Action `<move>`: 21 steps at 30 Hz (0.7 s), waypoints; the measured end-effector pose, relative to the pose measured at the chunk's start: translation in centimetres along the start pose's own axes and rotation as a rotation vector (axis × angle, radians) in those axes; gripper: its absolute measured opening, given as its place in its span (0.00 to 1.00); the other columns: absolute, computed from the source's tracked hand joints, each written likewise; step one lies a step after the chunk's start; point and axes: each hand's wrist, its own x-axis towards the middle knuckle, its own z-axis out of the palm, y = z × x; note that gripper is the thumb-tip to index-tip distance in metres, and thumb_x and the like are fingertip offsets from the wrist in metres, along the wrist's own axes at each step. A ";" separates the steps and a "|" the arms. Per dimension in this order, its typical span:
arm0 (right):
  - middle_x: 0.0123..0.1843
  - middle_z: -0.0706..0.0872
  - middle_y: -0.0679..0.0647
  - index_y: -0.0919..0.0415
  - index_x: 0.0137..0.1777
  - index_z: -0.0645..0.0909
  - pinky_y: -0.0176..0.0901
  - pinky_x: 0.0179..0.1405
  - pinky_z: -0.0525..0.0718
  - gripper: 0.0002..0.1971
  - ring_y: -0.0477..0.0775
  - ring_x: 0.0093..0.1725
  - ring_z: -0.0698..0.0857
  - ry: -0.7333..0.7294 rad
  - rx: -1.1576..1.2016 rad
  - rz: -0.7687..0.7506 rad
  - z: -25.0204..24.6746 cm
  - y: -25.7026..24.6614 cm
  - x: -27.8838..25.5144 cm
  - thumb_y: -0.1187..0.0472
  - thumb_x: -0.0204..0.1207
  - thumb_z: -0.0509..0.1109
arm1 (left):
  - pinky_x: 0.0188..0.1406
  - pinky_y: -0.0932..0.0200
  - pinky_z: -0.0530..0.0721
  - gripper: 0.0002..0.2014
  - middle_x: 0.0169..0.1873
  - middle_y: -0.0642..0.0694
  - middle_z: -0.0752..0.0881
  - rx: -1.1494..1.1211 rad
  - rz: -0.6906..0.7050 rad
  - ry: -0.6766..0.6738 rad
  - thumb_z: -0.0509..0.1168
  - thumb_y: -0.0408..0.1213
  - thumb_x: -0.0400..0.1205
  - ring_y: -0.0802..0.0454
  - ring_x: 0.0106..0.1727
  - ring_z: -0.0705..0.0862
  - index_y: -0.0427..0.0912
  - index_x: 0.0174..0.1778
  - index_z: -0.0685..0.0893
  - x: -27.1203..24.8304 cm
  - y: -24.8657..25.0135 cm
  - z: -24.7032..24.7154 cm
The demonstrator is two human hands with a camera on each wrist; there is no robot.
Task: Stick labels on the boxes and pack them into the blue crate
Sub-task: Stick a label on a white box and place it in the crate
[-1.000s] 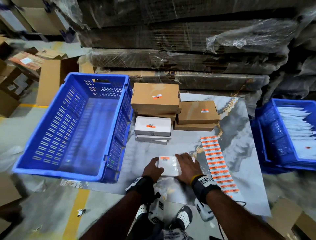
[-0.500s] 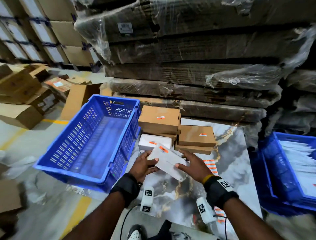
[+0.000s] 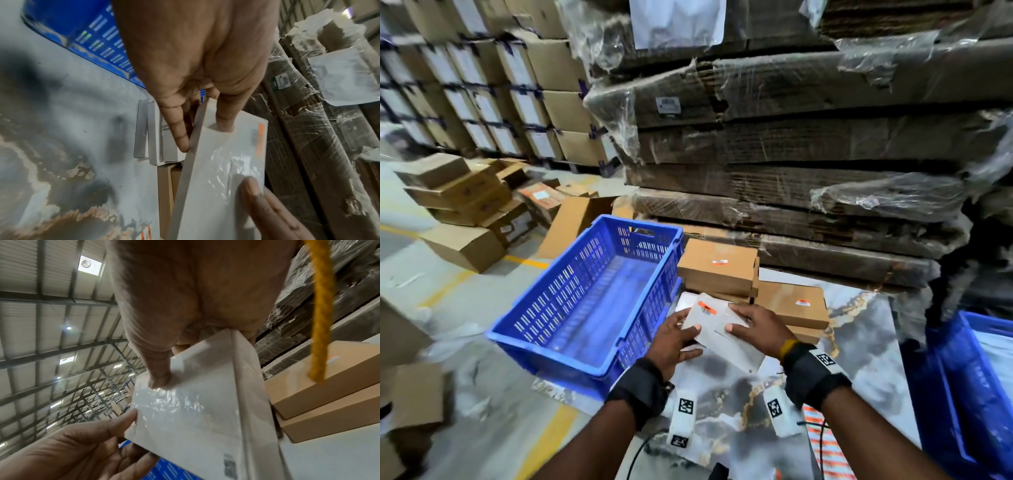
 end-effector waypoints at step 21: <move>0.72 0.82 0.49 0.57 0.75 0.78 0.39 0.69 0.75 0.30 0.50 0.70 0.80 -0.146 -0.164 -0.184 3.0 -16.5 18.9 0.50 0.74 0.77 | 0.36 0.57 0.86 0.26 0.54 0.44 0.84 0.614 0.160 -0.048 0.70 0.22 0.79 0.52 0.47 0.85 0.46 0.70 0.76 9.0 19.3 -17.1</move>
